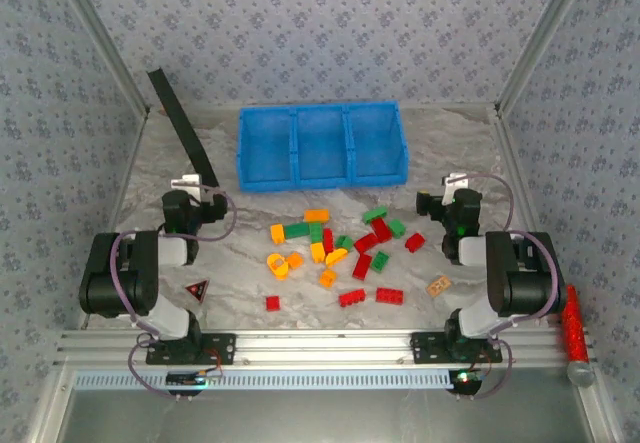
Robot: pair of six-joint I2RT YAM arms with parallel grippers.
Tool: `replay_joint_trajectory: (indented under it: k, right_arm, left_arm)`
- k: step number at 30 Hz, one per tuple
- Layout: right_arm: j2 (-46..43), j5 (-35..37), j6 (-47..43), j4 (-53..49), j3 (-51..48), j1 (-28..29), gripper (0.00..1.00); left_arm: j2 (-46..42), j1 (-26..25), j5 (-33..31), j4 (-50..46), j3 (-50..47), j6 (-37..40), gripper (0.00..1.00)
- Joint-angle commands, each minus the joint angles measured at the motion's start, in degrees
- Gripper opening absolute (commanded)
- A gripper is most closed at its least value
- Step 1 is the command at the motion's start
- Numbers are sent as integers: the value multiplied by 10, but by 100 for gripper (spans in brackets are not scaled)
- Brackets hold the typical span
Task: Sort the legos into containers by color
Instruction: Pick up the lego from the middle-right of the table.
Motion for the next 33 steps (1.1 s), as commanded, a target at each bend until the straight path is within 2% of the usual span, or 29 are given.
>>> replay_joint_trajectory:
  k: [1, 15, 17, 33]
  right_arm:
    - [-1, 9, 7, 6, 7, 2, 100]
    - [-1, 9, 7, 6, 7, 2, 100]
    - [0, 9, 7, 6, 7, 2, 100]
    - [-2, 3, 9, 8, 5, -2, 100]
  left_arm:
    - [1, 2, 11, 18, 12, 4, 100]
    - [1, 3, 11, 17, 12, 4, 100]
    - [1, 13, 32, 21, 10, 0, 100]
    - [1, 8, 20, 18, 13, 3, 100]
